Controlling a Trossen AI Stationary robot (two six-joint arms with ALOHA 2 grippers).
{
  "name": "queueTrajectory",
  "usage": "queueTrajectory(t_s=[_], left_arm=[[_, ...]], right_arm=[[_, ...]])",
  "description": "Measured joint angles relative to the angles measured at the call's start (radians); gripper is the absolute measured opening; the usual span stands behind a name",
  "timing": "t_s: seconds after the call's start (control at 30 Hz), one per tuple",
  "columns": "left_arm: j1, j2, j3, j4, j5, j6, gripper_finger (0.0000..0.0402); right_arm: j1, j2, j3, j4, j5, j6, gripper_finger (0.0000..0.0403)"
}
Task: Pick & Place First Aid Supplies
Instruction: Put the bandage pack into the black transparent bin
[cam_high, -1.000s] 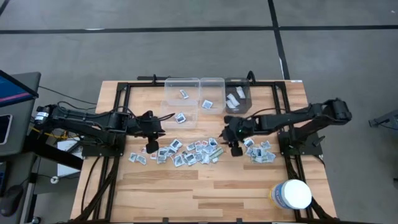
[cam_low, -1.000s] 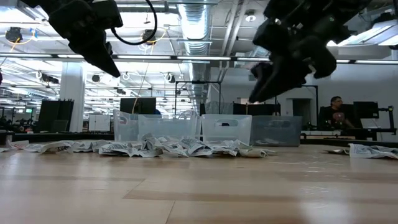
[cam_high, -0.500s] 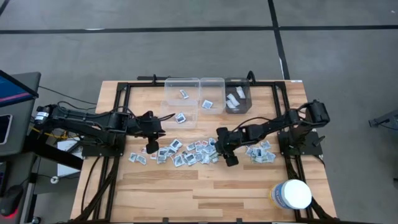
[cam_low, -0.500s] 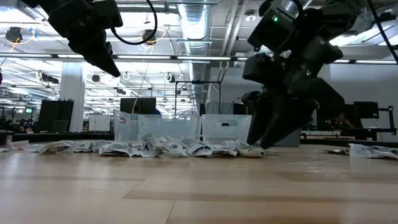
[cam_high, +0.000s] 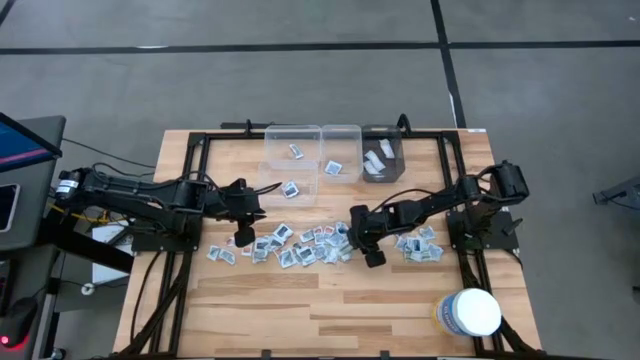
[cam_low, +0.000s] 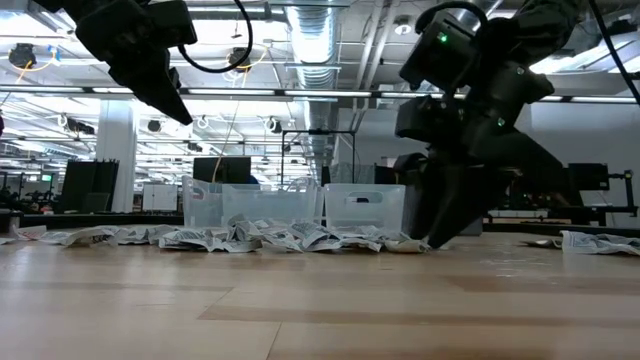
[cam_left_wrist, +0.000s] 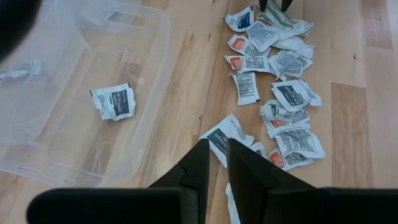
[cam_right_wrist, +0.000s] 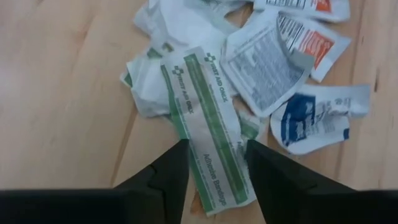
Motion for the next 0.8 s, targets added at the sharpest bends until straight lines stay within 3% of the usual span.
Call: queueTrajectory(t_s=[0.8], left_arm=[[0.0,0.0,0.0,-0.003,0.002,0.0,0.0056]], right_arm=[[0.0,-0.036,0.0,-0.036,0.007,0.001,0.0005]])
